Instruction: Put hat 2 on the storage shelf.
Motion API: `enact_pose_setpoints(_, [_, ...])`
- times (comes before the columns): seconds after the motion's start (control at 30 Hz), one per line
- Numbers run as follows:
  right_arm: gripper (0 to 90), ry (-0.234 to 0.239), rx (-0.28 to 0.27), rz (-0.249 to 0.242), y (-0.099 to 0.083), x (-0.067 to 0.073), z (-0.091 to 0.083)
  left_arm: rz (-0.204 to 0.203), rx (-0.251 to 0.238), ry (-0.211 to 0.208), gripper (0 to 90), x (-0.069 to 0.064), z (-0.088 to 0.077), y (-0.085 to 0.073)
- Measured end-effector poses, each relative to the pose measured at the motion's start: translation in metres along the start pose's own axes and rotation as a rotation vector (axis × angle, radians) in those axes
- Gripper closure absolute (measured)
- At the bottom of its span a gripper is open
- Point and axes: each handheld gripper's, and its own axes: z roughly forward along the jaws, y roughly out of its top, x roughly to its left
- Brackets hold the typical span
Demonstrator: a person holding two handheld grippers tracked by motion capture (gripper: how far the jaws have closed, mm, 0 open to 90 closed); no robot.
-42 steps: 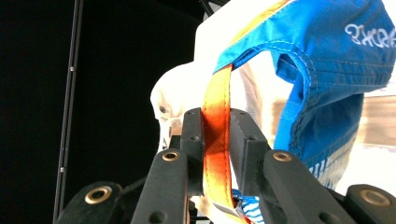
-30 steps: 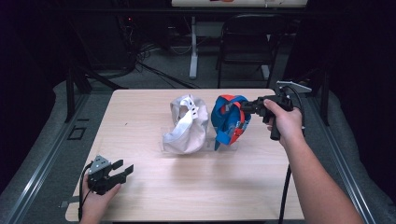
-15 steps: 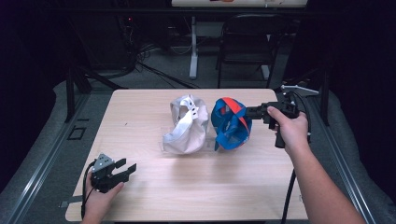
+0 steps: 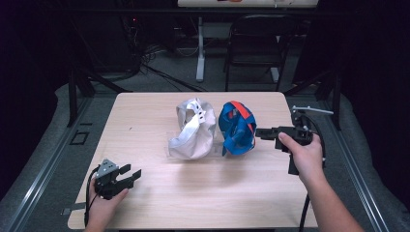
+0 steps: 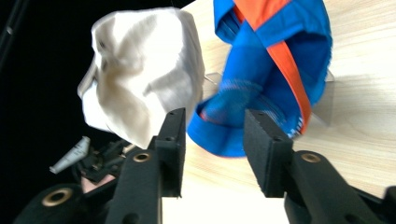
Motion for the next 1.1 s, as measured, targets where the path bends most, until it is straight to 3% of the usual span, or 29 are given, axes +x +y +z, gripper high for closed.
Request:
enact_pose_setpoints(0.07, [55.3, -0.035, -0.018, -0.050, -0.018, -0.007, 0.003, 0.001, 0.001, 0.001, 46.9, 0.000, 0.001, 0.000])
enact_pose_setpoints(0.1, [55.3, -0.035, -0.018, -0.050, -0.018, -0.007, 0.003, 0.003, -0.001, -0.001, 46.9, 0.000, 0.001, 0.000])
enact_pose_setpoints(0.27, [52.8, -0.054, 0.001, -0.073, -0.055, -0.029, 0.020, 0.010, 0.015, -0.001, 46.9, -0.001, 0.001, 0.000])
enact_pose_setpoints(0.37, [51.3, -0.062, 0.006, -0.090, -0.067, -0.036, 0.026, 0.008, 0.009, -0.003, 47.0, -0.001, 0.002, 0.000])
enact_pose_setpoints(0.4, [50.5, -0.072, -0.001, -0.105, -0.078, -0.043, 0.031, 0.009, 0.011, -0.003, 46.9, -0.001, 0.002, 0.000])
enact_pose_setpoints(0.53, [49.5, -0.112, -0.020, -0.130, -0.097, -0.054, 0.039, 0.013, 0.016, -0.003, 47.0, -0.001, 0.002, 0.000])
enact_pose_setpoints(0.73, [49.0, -0.129, -0.038, -0.157, -0.110, -0.063, 0.045, 0.014, 0.016, -0.006, 47.1, -0.002, 0.003, 0.000])
enact_pose_setpoints(0.87, [47.0, -0.156, -0.098, -0.220, -0.118, -0.069, 0.050, 0.015, 0.010, -0.009, 47.1, -0.003, 0.005, -0.001])
enact_pose_setpoints(0.97, [46.1, -0.164, -0.125, -0.234, -0.121, -0.072, 0.053, 0.019, 0.013, -0.011, 47.0, -0.003, 0.005, -0.001])
enact_pose_setpoints(1.03, [44.2, -0.203, -0.134, -0.277, -0.125, -0.074, 0.056, 0.026, 0.018, -0.014, 47.0, -0.003, 0.006, -0.001])
enact_pose_setpoints(1.07, [41.2, -0.289, -0.156, -0.368, -0.128, -0.075, 0.059, 0.029, 0.017, -0.016, 46.7, -0.004, 0.008, -0.001])
enact_pose_setpoints(1.1, [41.2, -0.289, -0.156, -0.368, -0.128, -0.075, 0.059, 0.029, 0.017, -0.016, 46.2, -0.004, 0.008, -0.001])
